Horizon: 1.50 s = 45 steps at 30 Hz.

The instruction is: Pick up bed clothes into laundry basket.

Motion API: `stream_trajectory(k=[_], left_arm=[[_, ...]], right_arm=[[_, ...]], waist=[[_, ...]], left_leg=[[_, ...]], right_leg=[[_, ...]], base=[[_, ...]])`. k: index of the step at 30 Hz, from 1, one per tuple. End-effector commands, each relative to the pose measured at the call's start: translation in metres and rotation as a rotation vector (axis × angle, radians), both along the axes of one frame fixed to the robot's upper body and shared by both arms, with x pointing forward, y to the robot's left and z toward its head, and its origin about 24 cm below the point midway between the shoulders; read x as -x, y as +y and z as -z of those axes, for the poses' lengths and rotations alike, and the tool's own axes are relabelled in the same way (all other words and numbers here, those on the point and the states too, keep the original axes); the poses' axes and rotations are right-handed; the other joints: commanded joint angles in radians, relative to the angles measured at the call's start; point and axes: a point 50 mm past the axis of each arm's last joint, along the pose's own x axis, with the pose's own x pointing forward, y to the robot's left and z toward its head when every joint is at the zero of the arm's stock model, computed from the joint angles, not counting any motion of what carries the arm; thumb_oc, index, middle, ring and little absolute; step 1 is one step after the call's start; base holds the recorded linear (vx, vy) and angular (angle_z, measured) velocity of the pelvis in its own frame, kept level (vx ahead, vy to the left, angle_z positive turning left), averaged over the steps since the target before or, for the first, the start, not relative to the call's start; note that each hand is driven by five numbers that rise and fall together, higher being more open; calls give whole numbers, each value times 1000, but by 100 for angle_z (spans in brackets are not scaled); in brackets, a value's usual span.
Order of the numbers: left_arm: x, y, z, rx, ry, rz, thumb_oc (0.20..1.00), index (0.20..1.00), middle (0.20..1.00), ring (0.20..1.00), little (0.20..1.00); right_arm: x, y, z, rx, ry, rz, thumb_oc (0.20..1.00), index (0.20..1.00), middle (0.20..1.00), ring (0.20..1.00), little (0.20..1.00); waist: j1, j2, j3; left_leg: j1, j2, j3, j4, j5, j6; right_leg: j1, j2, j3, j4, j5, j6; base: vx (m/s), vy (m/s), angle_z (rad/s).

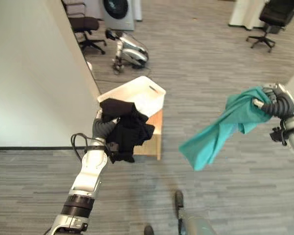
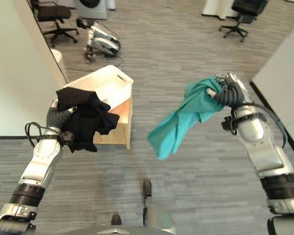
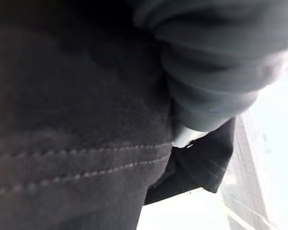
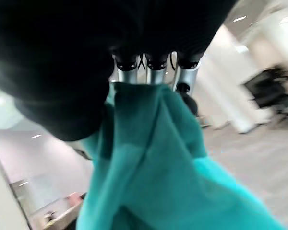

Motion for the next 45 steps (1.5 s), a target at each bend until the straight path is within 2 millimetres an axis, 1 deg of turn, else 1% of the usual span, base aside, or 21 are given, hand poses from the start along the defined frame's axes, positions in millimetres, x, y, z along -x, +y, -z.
stream_trajectory(k=[1,3,5,7,10,12,13,15,17,19,20,22,23,25,26,29,31,32,36,41,45], left_arm=[[3,4,-42,-29,-216,35,200,200,200,200,200],[6,7,-40,-19,-209,27,200,200,200,200,200],[10,12,-35,-13,-190,12,200,200,200,200,200],[16,21,-31,-15,-174,-14,200,200,200,200,200],[27,30,-20,6,-140,-55,200,200,200,200,200],[34,33,-10,30,-103,-69,200,200,200,200,200],[39,36,-1,40,-67,-82,200,200,200,200,200],[47,40,9,44,-23,-96,200,200,200,200,200],[53,42,20,53,28,-108,200,200,200,200,200],[54,43,28,58,64,-105,200,200,200,200,200],[56,45,31,57,82,-111,200,200,200,200,200],[59,50,36,63,105,-134,200,200,200,200,200],[60,52,37,65,113,-137,200,200,200,200,200],[61,55,43,72,138,-147,200,200,200,200,200],[62,56,47,85,156,-151,200,200,200,200,200],[71,62,59,79,211,-199,200,200,200,200,200],[77,70,58,78,216,-217,200,200,200,200,200],[82,66,68,108,239,-231,200,200,200,200,200],[87,65,74,117,263,-232,200,200,200,200,200],[85,60,82,141,292,-224,200,200,200,200,200],[80,53,86,137,318,-179,200,200,200,200,200]], right_arm=[[-3,8,-83,42,-267,-55,200,200,200,200,200],[-4,9,-94,79,-277,-53,200,200,200,200,200],[-3,7,-104,118,-280,-35,200,200,200,200,200],[-1,6,-114,155,-291,-25,200,200,200,200,200],[3,0,-137,189,-348,18,200,200,200,200,200],[7,-6,-154,211,-395,61,200,200,200,200,200],[8,-10,-161,220,-406,89,200,200,200,200,200],[7,-13,-168,215,-417,112,200,200,200,200,200],[5,-21,-172,196,-419,146,200,200,200,200,200],[5,-27,-177,190,-426,182,200,200,200,200,200],[7,-31,-182,183,-436,202,200,200,200,200,200],[9,-33,-189,176,-455,220,200,200,200,200,200],[11,-34,-195,187,-467,232,200,200,200,200,200],[18,-37,-207,201,-488,252,200,200,200,200,200],[21,-36,-210,215,-490,246,200,200,200,200,200],[34,-46,-211,262,-470,281,200,200,200,200,200],[48,-24,-220,333,-529,204,200,200,200,200,200],[56,-11,-222,330,-597,134,200,200,200,200,200],[66,-2,-226,351,-637,96,200,200,200,200,200],[48,2,-221,340,-570,82,200,200,200,200,200],[5,7,-205,339,-476,122,200,200,200,200,200]], waist=[[51,-76,-3],[86,-104,7],[122,-109,10],[138,-94,1],[162,-76,-17],[168,-70,-22],[170,-66,-38],[169,-68,-59],[169,-83,-69],[167,-97,-61],[158,-108,-49],[146,-104,-32],[144,-104,-26],[125,-112,-22],[103,-115,-17],[32,-122,-13],[27,-137,-29],[20,-140,-51],[33,-143,-74],[61,-156,-75],[84,-132,-65]], left_leg=[[-195,104,67,524,112,-130],[-285,125,113,626,125,-126],[-337,152,165,569,117,-110],[-327,163,196,408,98,-90],[-331,190,300,166,188,-98],[-326,225,364,110,239,-104],[-305,226,376,70,231,-96],[-252,189,364,-6,235,-79],[-209,160,373,-34,211,-57],[-176,135,370,-44,177,-34],[-156,121,360,-44,157,-23],[-129,130,346,-55,137,-13],[-122,135,336,-57,127,-15],[-115,135,305,-63,114,-32],[-108,132,283,-65,108,-37],[-83,125,217,-67,68,-45],[-76,114,201,-64,57,-40],[-62,114,203,-62,51,-40],[-47,119,203,-63,44,-44],[-51,134,200,-67,54,-59],[-65,141,187,-67,65,-65]], right_leg=[[196,-11,-19,-46,-186,-8],[247,-25,-31,-56,-205,-20],[284,-31,-40,-59,-230,-15],[294,-23,-45,-59,-255,2],[337,-23,-73,-59,-317,18],[363,-23,-105,-59,-335,22],[376,-21,-120,-59,-341,30],[406,-40,-143,-47,-334,45],[394,-71,-161,51,-321,70],[337,-111,-165,202,-263,110],[295,-139,-159,293,-198,134],[190,-156,-124,420,-152,138],[155,-161,-110,433,-165,129],[117,-146,-95,336,-208,108],[107,-115,-65,274,-230,99],[73,-64,74,74,-213,101],[101,-81,66,36,-201,100],[115,-75,78,26,-193,97],[149,-75,54,-17,-185,89],[175,-75,24,-48,-184,86],[184,-71,8,-53,-193,79]], base=[[307,-178,61],[314,-122,21],[342,1,-7],[317,101,-6],[325,121,20],[321,107,25],[321,138,32],[313,151,11],[259,109,9],[223,89,19],[187,66,19],[160,24,50],[203,-45,64],[202,-91,46],[198,-131,40],[215,-104,90],[153,-66,97],[208,-87,69],[123,-33,11],[43,-46,1],[46,-34,6]])
